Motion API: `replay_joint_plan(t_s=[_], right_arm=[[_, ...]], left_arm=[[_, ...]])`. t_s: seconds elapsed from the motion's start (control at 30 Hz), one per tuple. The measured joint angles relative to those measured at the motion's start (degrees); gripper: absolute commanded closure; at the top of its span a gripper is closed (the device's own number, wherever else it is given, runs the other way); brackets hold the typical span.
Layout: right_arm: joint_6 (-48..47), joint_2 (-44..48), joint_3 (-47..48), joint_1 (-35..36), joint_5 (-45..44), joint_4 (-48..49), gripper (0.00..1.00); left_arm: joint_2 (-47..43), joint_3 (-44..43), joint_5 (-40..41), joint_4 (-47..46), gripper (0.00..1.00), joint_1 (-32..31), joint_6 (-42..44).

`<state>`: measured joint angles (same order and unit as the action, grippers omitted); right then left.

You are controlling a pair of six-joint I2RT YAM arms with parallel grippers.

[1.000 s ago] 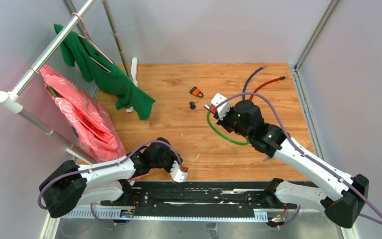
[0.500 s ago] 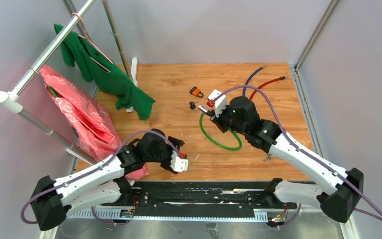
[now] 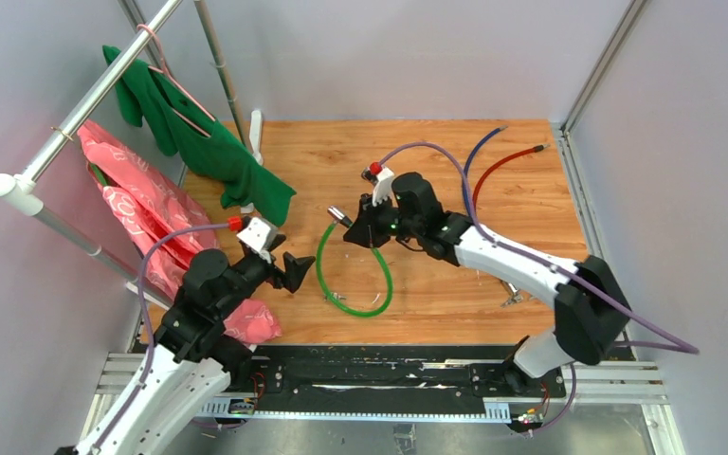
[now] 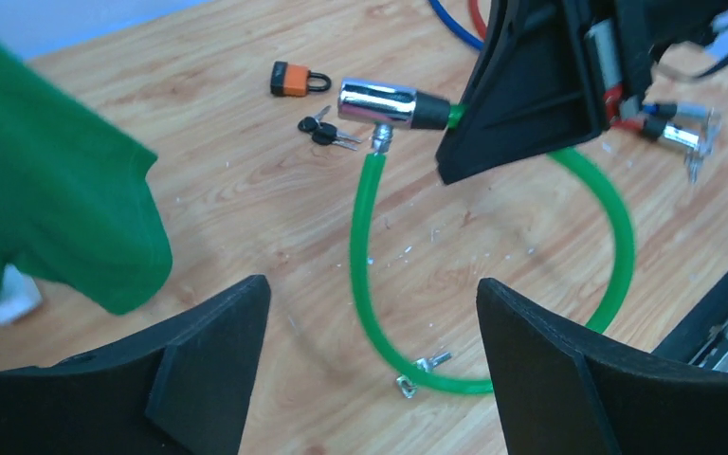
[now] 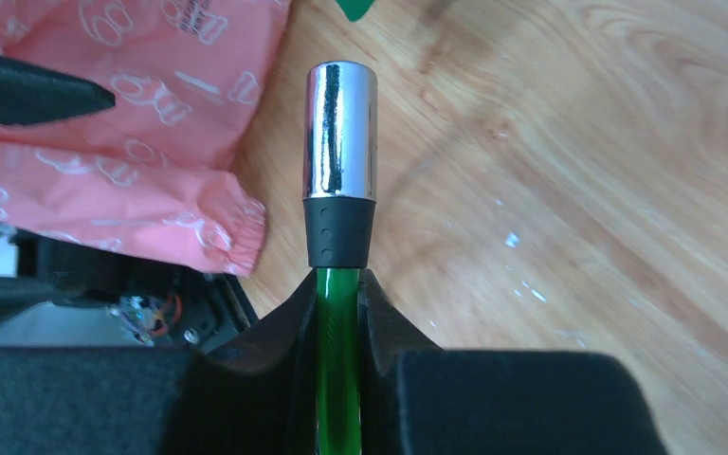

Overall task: Lock with the key
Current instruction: Place the key at the center of the board, then place the lock at the center of the board.

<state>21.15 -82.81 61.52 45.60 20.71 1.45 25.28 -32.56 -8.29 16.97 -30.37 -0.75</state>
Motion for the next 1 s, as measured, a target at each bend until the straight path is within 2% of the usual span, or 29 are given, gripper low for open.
replay_joint_plan(t_s=[0.17,0.33,0.43,0.53,0.6,0.73,1.0], right_arm=[[11.08,-9.07,0.00,0.17,4.31,10.43,1.00],[17.33,-17.18,0.02,0.17,6.08,14.27,1.00],[17.70,-18.82,0.02,0.17,4.92,13.16,0.90],[16.61,-19.12,0.66,0.15,2.84,10.40,0.66],[14.80,-20.04,2.54,0.15,1.57,7.58,0.56],[10.82,-21.84,6.23,0.15,-1.84,1.33,0.47],[-3.26,-21.38,13.33,-0.02,-16.92,-15.54,0.40]], left_arm=[[-6.40,6.36,0.09,-1.90,0.11,5.51,-9.57],[-10.16,9.79,0.33,-3.85,0.11,8.13,-14.93],[-11.52,10.51,0.42,-5.73,0.10,8.79,-16.92],[-12.81,11.30,0.55,-7.08,0.10,9.64,-18.29],[-13.51,11.85,0.70,-7.87,0.09,10.43,-19.06],[-14.38,12.46,0.83,-8.70,0.08,11.74,-19.89],[-14.62,13.29,0.76,-9.97,0.08,12.41,-20.79]])
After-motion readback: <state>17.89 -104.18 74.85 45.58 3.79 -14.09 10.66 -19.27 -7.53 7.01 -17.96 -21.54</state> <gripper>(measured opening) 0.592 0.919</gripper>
